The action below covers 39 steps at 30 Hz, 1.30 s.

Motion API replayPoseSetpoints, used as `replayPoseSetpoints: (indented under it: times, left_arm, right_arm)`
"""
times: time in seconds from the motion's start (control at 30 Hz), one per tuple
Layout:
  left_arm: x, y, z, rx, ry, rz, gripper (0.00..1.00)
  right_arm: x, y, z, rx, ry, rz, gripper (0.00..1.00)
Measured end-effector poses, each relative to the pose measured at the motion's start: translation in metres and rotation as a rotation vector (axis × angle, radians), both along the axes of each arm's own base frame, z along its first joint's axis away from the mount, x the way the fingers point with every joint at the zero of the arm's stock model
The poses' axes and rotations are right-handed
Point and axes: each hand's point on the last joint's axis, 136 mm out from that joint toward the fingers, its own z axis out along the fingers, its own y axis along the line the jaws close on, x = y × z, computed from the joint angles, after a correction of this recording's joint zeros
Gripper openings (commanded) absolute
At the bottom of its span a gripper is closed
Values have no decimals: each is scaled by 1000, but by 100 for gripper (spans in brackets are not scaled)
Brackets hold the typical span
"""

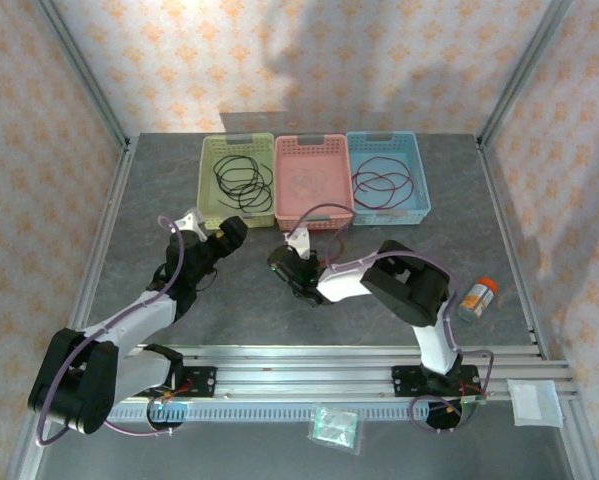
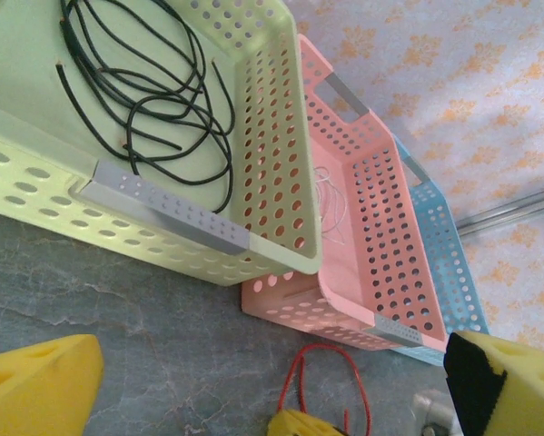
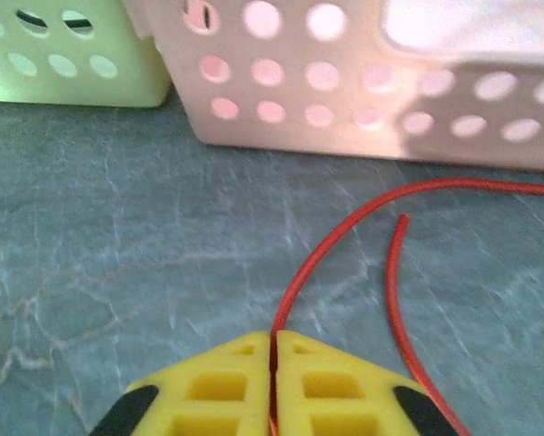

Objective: Untangle the cables

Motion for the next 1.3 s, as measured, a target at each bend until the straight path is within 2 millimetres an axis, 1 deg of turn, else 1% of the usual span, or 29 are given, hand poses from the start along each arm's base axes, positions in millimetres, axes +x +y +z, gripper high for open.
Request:
replayPoseSetpoints:
  times: [0.07, 0.13, 0.2, 0.33, 0.43, 0.5, 0.63, 0.77, 0.9, 1.0, 1.07, 1.17, 1.23, 1.3]
  left_arm:
    - [2, -1, 1, 3, -2, -1, 97]
    - [5, -2, 2, 9, -3, -7, 97]
    - [7, -3, 2, 21, 0, -11, 98]
    - [14, -4, 8, 46, -3, -20, 98]
    - [19, -6, 14, 69, -14, -29, 99]
    - [23, -7, 18, 85, -19, -36, 99]
    - [29, -17, 22, 117, -24, -68, 99]
    - [32, -36, 20, 162, -18, -135, 97]
    - [33, -68, 21, 208, -28, -241, 97]
    - [33, -87, 21, 230, -36, -305, 98]
    - [33, -95, 19, 241, -38, -335, 97]
    - [33, -102, 19, 250, -46, -377, 96]
    - [36, -107, 23, 254, -60, -395, 96]
    - [41, -114, 34, 263, -91, -417, 96]
  right_arm:
    - [-6, -3, 8, 19, 9, 20, 4]
    - [-10, -5, 24, 50, 1, 30, 2]
    - [-12, -8, 44, 81, -17, 27, 1]
    - [-12, -11, 94, 178, -69, 11, 0]
    - [-13, -22, 122, 255, -91, -7, 0]
    - [-10, -36, 134, 291, -98, -29, 0]
    - [-4, -62, 146, 328, -89, -58, 0]
    - [4, -77, 160, 379, -58, -16, 0]
    - [5, -92, 173, 391, -26, 49, 0]
    - [6, -98, 184, 380, -7, 94, 0]
    - [8, -102, 197, 374, -6, 128, 0]
    - [10, -108, 220, 367, -20, 180, 0]
    - [9, -107, 236, 361, -30, 226, 0]
    - [7, -104, 253, 357, -41, 287, 0]
